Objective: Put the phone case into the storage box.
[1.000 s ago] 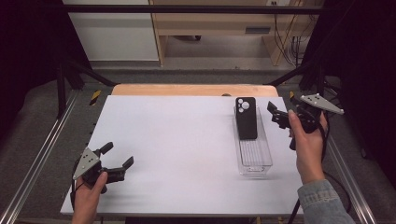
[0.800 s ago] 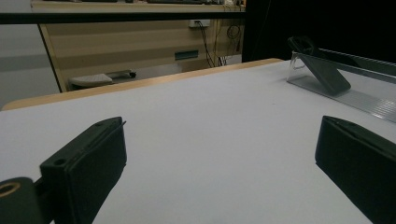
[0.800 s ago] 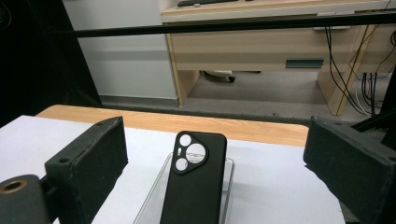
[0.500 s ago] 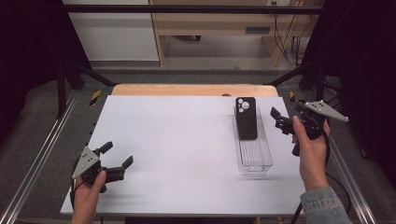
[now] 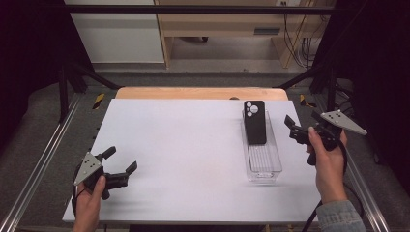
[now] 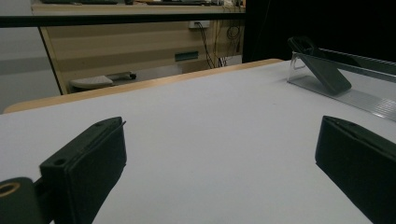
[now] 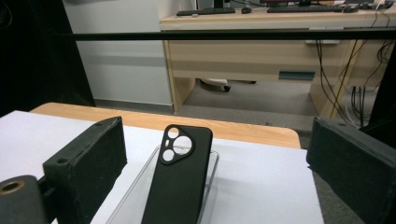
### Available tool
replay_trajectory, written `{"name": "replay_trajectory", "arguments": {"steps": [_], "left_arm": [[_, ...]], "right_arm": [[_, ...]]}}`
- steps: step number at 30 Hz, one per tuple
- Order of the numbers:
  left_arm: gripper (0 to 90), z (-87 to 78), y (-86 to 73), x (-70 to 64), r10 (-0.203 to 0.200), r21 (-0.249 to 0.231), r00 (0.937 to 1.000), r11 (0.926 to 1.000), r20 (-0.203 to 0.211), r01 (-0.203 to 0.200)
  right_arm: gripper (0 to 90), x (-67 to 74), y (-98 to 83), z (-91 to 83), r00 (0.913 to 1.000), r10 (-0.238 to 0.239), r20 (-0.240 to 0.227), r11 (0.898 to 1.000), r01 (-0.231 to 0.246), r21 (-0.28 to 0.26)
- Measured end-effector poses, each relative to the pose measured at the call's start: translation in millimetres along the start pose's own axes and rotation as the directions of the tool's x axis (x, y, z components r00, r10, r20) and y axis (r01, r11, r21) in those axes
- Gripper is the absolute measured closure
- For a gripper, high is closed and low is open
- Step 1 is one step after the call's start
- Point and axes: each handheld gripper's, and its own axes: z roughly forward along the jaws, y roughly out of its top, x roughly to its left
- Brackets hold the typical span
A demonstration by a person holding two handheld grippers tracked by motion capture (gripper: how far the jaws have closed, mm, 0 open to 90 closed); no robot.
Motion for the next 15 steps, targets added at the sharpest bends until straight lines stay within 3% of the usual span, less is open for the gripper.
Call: {"name": "replay_trajectory", "arguments": {"steps": [6,15], "left_arm": [[2.2,-2.9,1.3,3.0,0.001,-0.009,1.0,1.0,-0.008,-0.001],[2.2,-4.3,1.4,2.1,0.014,-0.009,0.9998,0.9999,0.015,-0.014]], "right_arm": [[5.2,3.4,-6.4,-7.2,0.9996,-0.027,-0.004,0.999,0.026,-0.031],[4.5,6.7,-8.8,-13.0,0.9996,-0.017,-0.021,0.998,0.016,-0.058]]}}
